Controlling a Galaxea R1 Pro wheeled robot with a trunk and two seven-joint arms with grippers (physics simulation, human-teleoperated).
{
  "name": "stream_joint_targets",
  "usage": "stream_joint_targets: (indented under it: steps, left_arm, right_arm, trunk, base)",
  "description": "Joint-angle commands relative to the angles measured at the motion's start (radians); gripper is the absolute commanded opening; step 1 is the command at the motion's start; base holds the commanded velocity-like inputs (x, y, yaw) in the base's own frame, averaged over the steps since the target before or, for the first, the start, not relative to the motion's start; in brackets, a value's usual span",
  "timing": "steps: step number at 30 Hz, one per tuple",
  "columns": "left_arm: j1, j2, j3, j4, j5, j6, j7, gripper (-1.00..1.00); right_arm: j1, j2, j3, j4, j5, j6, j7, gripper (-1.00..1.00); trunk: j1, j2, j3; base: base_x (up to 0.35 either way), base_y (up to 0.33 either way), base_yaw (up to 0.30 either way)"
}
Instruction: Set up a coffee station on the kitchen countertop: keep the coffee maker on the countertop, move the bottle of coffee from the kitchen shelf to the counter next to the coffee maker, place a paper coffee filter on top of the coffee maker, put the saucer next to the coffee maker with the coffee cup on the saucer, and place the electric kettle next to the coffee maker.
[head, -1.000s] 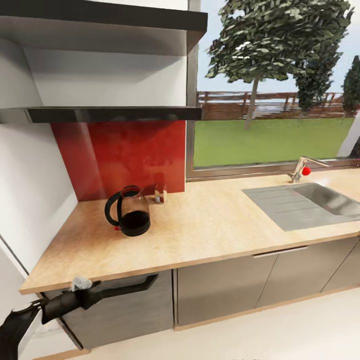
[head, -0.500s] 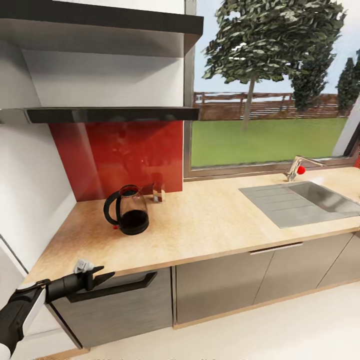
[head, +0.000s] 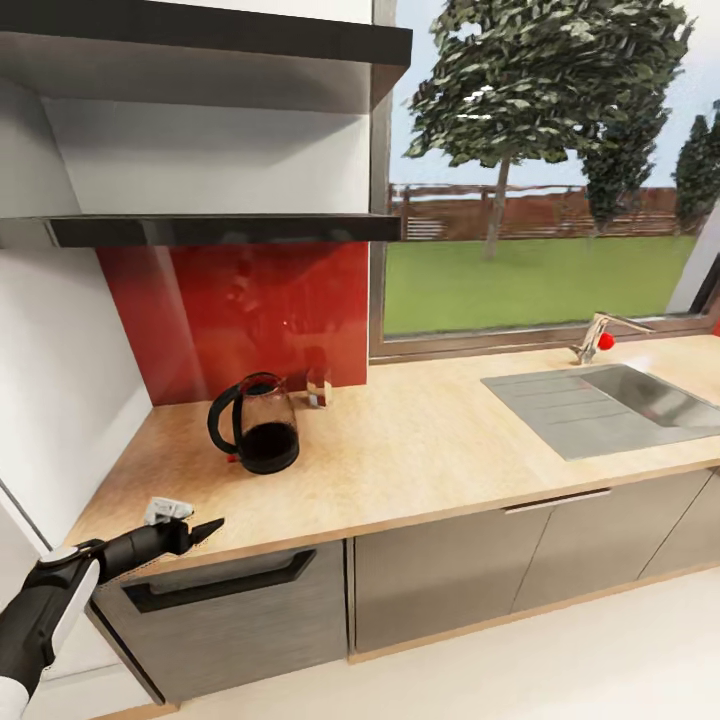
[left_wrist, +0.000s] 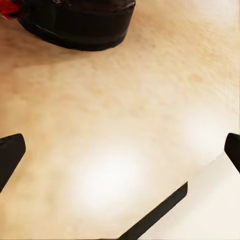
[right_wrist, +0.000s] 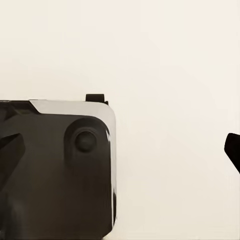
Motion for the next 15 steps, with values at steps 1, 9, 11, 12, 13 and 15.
stream_joint_targets:
  steps: [1, 9, 11, 12, 13, 15]
  left_arm:
    - [-0.001, 0.0, 0.001, -0.001, 0.008, 0.009, -0.002, 1.0]
    - [0.007, 0.004, 0.002, -0.069, 0.005, 0.011, -0.001, 1.0]
    - [0.008, 0.008, 0.001, -0.09, 0.004, 0.01, -0.001, 1.0]
    - [0.009, 0.008, 0.001, -0.102, 0.003, 0.009, -0.001, 1.0]
    - [0.009, 0.008, 0.001, -0.112, 0.003, 0.009, 0.0, 1.0]
    - [0.009, 0.008, 0.001, -0.132, 0.002, 0.009, 0.004, 1.0]
  right_arm:
    - [-0.001, -0.003, 0.009, 0.002, -0.01, -0.003, -0.003, 1.0]
    - [0.001, -0.005, 0.009, 0.002, -0.009, -0.003, -0.004, 1.0]
    - [0.001, -0.005, 0.009, 0.002, -0.009, -0.003, -0.004, 1.0]
    - [0.001, -0.005, 0.009, 0.002, -0.009, -0.003, -0.004, 1.0]
    - [0.001, -0.005, 0.009, 0.002, -0.009, -0.003, -0.004, 1.0]
    - [0.001, -0.005, 0.009, 0.002, -0.01, -0.003, -0.004, 1.0]
  trunk:
    - [0.001, -0.001, -0.002]
    - [0.001, -0.001, -0.002]
    - [0.001, -0.001, -0.002]
    - [0.001, -0.001, -0.002]
    - [0.001, -0.001, -0.002]
    - [0.001, -0.001, -0.002]
  base:
    - [0.279, 0.188, 0.0]
    - [0.259, 0.244, 0.0]
    - [0.157, 0.195, -0.086]
    - [0.045, 0.058, -0.228]
    - [0.029, 0.037, -0.25]
    - [0.024, 0.018, -0.249]
